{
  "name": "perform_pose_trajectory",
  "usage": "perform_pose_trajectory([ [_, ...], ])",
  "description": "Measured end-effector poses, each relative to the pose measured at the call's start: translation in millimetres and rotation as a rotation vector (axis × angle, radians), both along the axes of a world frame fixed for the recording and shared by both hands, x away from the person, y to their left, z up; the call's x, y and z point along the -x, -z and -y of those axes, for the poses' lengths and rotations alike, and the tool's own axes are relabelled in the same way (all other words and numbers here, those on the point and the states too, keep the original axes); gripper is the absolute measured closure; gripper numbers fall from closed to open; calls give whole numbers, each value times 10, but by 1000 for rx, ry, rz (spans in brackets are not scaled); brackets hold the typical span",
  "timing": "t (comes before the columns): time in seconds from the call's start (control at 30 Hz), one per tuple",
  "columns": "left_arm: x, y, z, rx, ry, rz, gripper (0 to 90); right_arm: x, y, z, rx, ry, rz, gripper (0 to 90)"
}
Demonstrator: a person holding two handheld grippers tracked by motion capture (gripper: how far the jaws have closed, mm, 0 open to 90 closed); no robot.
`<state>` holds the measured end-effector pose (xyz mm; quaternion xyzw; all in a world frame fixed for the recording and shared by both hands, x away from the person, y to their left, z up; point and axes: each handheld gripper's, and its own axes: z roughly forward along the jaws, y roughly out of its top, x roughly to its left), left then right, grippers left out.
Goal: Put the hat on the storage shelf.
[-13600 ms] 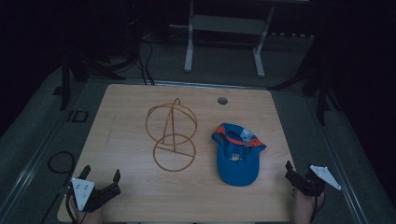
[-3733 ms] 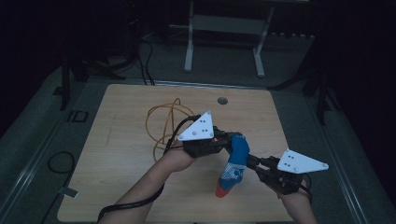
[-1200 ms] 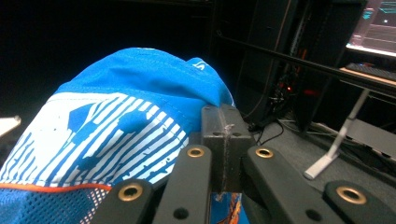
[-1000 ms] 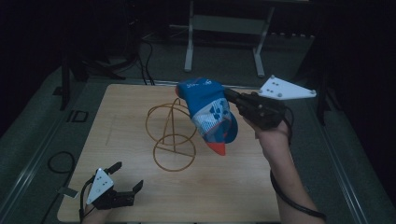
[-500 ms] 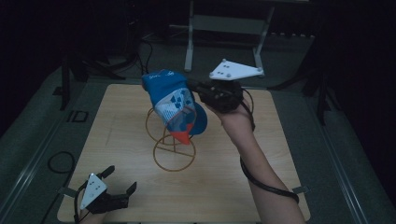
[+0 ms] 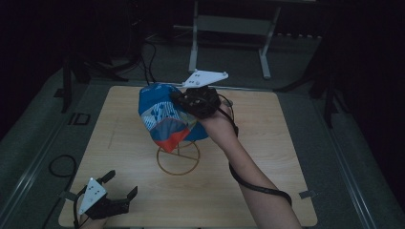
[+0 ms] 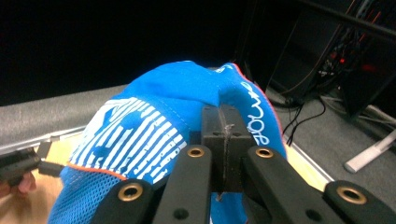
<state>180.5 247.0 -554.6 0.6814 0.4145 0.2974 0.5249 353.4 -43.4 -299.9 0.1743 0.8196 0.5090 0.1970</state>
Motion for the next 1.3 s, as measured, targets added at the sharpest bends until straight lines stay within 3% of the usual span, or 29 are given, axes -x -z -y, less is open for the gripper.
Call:
perform_pose_trajectory([
  [0.33, -12, 7, -6, 7, -3, -7, 27, -63, 203, 57, 20, 12, -40, 900],
  [0.83, -28, 38, 1, 12, 5, -27, 27, -151, 468, 245, 1, 37, -93, 900],
  [1.2, -37, 52, 20, 12, 14, -31, 27, -170, 502, 331, -36, 30, -123, 866],
  [1.3, -38, 53, 22, 13, 16, -31, 27, -143, 490, 330, -39, 21, -119, 900],
])
